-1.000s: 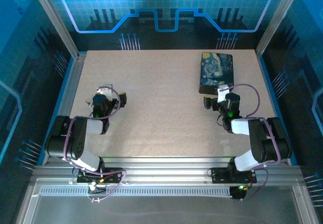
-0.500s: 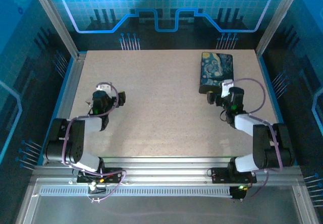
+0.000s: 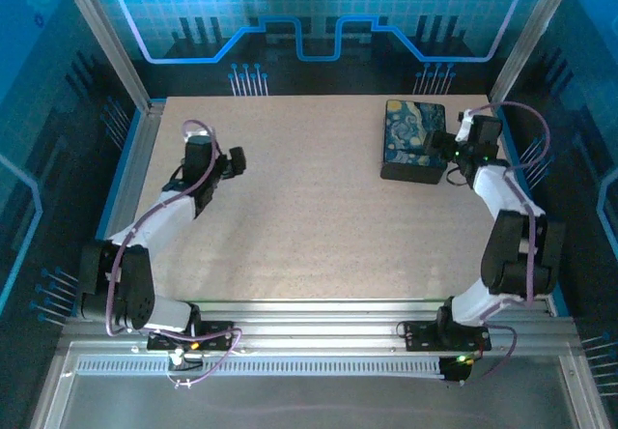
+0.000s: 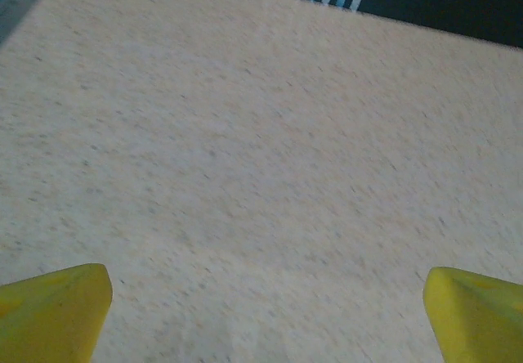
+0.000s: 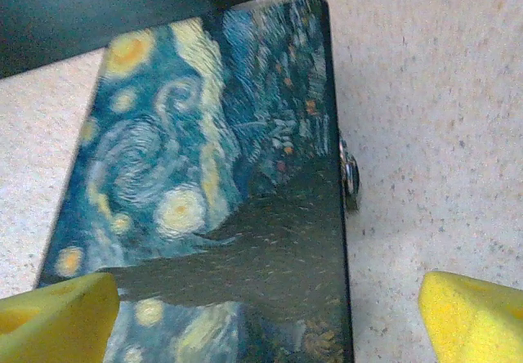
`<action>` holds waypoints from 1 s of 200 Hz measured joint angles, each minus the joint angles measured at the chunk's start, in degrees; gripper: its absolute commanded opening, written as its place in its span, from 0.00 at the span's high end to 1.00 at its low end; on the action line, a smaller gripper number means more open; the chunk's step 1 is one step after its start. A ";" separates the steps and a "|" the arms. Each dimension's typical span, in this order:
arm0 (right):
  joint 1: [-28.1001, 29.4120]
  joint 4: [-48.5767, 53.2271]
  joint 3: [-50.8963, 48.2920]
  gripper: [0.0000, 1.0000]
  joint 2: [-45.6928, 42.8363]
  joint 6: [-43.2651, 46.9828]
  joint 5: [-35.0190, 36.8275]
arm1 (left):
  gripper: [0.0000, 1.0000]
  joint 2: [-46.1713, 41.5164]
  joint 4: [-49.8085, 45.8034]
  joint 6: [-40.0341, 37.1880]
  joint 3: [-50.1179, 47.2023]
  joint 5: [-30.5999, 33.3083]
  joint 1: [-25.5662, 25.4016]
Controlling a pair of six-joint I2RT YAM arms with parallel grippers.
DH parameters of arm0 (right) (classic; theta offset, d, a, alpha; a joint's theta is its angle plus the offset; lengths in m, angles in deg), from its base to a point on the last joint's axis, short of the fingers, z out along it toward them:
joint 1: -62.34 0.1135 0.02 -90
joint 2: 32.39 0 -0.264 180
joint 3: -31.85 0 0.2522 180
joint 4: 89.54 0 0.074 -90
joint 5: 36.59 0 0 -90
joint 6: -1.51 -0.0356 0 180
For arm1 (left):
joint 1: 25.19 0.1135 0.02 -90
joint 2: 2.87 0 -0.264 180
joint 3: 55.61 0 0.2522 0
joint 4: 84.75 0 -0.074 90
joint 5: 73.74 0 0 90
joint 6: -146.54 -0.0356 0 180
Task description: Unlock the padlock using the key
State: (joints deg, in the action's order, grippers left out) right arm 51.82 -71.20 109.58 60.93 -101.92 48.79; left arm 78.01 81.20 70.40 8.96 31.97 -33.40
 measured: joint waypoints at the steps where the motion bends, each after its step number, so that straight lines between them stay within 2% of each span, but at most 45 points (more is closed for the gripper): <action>1: -0.09 0.11 0.28 0.05 0.35 -0.02 -0.02 | 0.01 0.04 -0.15 0.00 0.13 0.00 -0.24; 33: -1.55 4.17 8.66 0.07 9.86 0.00 -2.36 | 0.01 1.09 -4.13 -0.04 2.89 -0.07 -5.49; 75: -1.70 8.76 17.25 0.20 19.06 1.29 -7.78 | 0.01 2.64 -7.43 -0.48 4.52 -0.07 -6.49; 112: -1.51 11.76 20.06 0.35 21.70 2.56 -11.15 | 0.01 2.64 -8.37 -0.68 6.23 -0.20 -6.67; 133: -0.83 12.79 20.15 0.36 21.70 3.08 -12.22 | 0.01 2.64 -8.52 -0.70 6.62 -0.31 -6.78; 166: 3.69 12.50 17.81 0.37 19.93 1.90 -12.11 | 0.01 2.91 -9.97 -0.50 7.91 -0.31 -7.43; 200: 14.03 11.87 11.91 0.33 15.50 -5.11 -11.04 | 0.01 4.96 -12.41 1.92 11.04 -0.81 -8.50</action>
State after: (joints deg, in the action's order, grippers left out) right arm 65.85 -59.33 121.49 76.43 -107.04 37.75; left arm 82.98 68.78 72.33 19.99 31.16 -41.90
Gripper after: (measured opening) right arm 0.656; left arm 0.990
